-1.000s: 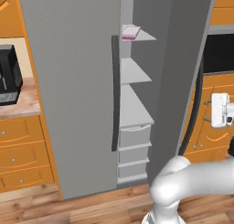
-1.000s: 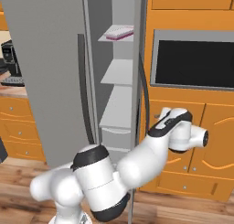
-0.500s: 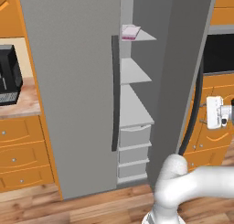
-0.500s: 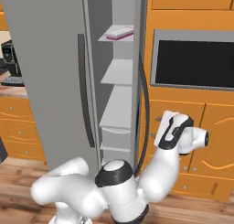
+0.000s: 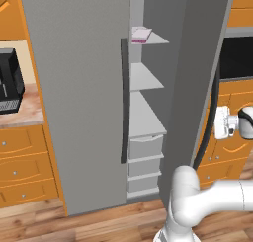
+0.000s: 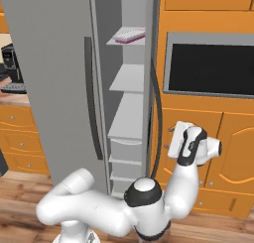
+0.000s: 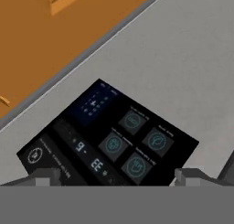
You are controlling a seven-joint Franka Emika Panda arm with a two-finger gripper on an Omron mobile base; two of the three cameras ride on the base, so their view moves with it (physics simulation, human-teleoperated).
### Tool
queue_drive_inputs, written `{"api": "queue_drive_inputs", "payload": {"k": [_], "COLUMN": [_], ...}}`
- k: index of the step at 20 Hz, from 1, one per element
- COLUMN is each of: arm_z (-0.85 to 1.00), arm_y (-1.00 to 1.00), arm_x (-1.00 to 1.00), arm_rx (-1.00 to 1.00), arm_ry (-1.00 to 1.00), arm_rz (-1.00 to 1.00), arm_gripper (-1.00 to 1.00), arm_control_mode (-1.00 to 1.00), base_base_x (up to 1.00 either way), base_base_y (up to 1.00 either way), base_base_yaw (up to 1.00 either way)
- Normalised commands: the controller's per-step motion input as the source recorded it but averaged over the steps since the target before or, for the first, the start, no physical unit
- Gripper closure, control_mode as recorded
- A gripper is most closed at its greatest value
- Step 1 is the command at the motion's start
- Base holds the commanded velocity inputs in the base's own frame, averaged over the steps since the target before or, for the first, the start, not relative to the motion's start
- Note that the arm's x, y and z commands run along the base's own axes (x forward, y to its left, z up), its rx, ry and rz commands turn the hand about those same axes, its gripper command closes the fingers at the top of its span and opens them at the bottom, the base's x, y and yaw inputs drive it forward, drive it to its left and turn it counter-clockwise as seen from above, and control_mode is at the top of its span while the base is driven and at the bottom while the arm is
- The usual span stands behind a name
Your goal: The ice cube tray has been filled with water. Take the tray and place it in the freezer to make ice. Close the freezer door after placing the tray.
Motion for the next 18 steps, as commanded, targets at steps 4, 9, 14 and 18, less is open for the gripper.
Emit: {"api": "queue_drive_inputs", "payload": {"k": [4, 9, 14, 18], "arm_z": [-0.14, -0.15, -0.24, -0.18], "arm_y": [0.58, 0.92, 0.99, 0.79], "arm_x": [-0.01, -0.04, 0.0, -0.01], "arm_rx": [0.0, -0.01, 0.0, 0.0], "arm_ry": [-0.02, -0.03, -0.03, -0.03], "arm_rz": [0.1, 0.09, 0.06, 0.05], "arm_gripper": [-1.0, -1.0, -1.0, -1.0], "arm_control_mode": [-1.0, -1.0, -1.0, -1.0], "base_base_x": [0.0, 0.0, 0.0, 0.0], "base_base_y": [0.0, 0.0, 0.0, 0.0], "base_base_yaw": [0.0, 0.0, 0.0, 0.0]}}
